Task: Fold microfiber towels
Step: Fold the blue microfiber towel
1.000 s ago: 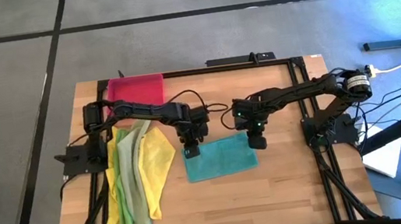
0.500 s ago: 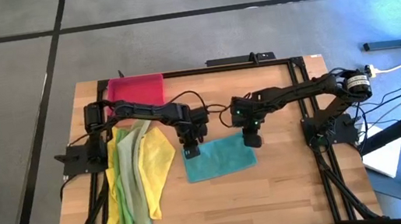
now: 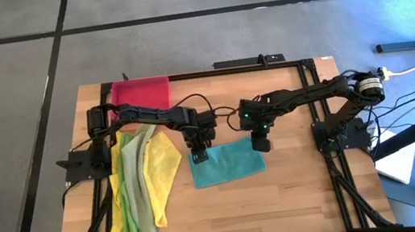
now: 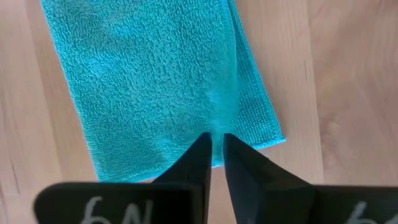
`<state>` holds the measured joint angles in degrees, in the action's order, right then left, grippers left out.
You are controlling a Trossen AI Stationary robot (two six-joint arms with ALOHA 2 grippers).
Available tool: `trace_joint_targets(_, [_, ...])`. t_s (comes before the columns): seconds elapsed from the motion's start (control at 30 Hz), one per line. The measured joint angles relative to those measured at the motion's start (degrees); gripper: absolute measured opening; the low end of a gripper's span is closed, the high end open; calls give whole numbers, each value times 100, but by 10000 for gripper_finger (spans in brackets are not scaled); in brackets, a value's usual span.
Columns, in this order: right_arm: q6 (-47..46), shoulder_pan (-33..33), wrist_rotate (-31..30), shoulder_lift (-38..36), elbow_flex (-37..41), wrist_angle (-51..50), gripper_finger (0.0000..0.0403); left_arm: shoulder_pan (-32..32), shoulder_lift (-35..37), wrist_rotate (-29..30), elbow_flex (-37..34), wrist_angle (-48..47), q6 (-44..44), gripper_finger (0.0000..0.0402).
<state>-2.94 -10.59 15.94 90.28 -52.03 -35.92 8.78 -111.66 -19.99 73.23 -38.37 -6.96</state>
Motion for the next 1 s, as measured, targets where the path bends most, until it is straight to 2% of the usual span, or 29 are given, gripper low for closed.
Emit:
trace_joint_targets(0.33, [-413,2,-37,0,0,200,84,2,4,-188,0,-196,-153,0])
trace_joint_targets(0.6, [-584,278,-537,306,-7,638,85,4,7,62,0,-190,-209,0])
trace_joint_targets(1.0, [-843,455,-428,1027,-35,1073,85,-74,9,-236,0,-237,-319,0])
